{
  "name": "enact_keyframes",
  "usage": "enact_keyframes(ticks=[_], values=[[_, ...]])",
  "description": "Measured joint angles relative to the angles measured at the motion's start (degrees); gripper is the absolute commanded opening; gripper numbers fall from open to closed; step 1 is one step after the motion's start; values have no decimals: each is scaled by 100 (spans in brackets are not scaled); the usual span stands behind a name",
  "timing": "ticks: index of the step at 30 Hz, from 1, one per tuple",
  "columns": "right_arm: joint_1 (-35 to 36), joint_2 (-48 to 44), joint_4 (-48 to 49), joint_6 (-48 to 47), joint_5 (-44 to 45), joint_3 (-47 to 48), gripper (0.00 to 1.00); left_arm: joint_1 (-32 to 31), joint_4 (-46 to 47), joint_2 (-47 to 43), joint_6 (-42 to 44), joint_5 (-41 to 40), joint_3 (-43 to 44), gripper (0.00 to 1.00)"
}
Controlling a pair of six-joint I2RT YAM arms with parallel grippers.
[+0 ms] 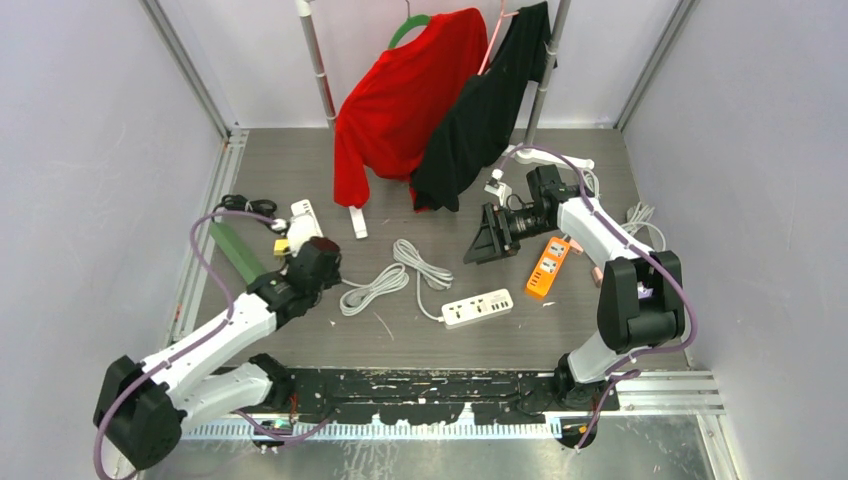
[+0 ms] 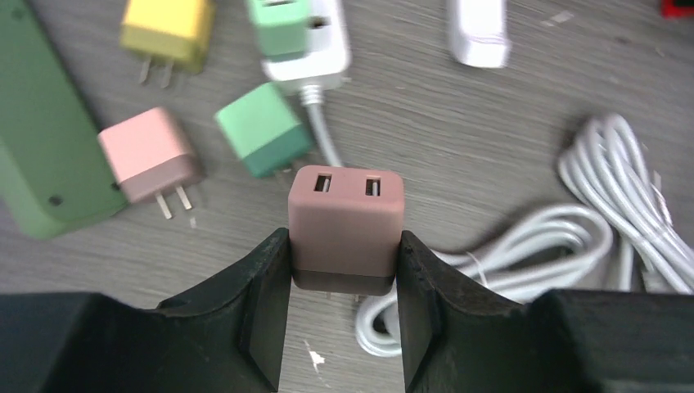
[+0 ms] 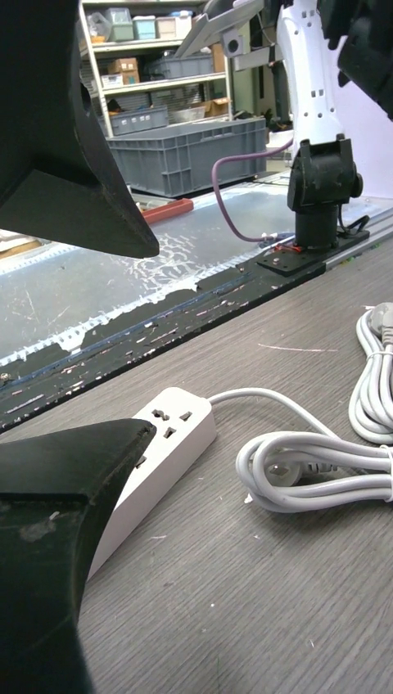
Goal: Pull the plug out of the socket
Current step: Place the plug at the center of the board.
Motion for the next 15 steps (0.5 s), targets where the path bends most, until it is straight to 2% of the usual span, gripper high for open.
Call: enact_keyframes(ticks=[5, 11, 15], values=[[0, 46, -7, -4, 37, 0, 77, 898, -153, -361, -560, 273, -470, 0], [0, 46, -15, -17, 50, 0, 77, 1565, -365, -363, -990, 621, -612, 0], [0, 52, -17, -20, 59, 0, 77, 1797, -437, -188, -1209, 688, -612, 0]])
